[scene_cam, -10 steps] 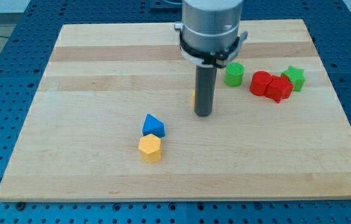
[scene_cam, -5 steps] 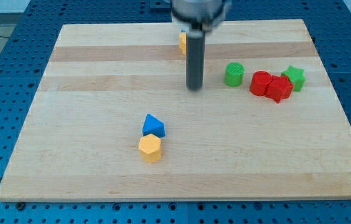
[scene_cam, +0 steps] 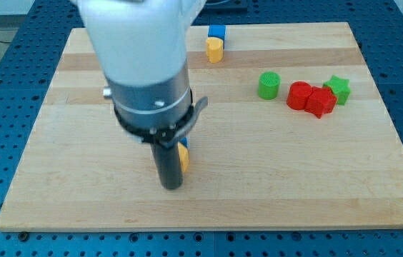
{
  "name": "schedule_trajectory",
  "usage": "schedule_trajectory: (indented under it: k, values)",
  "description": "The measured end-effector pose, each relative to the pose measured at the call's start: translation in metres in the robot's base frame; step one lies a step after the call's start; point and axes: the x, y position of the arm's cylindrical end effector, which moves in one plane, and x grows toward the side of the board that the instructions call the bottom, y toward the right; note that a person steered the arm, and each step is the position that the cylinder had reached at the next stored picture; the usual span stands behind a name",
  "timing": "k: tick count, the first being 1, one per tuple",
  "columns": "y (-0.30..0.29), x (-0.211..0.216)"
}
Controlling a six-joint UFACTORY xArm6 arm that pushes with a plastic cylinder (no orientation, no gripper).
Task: Push the yellow hexagon along with blue triangle towards the top center of the board
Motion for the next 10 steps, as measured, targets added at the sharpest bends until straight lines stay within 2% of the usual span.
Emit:
schedule_trajectory:
  k: [5, 8, 9, 10]
  values:
    - [0.0, -0.212]
    - [0.002, -0.267]
    - [0.001, -0.231]
    - [-0.008, -0.228]
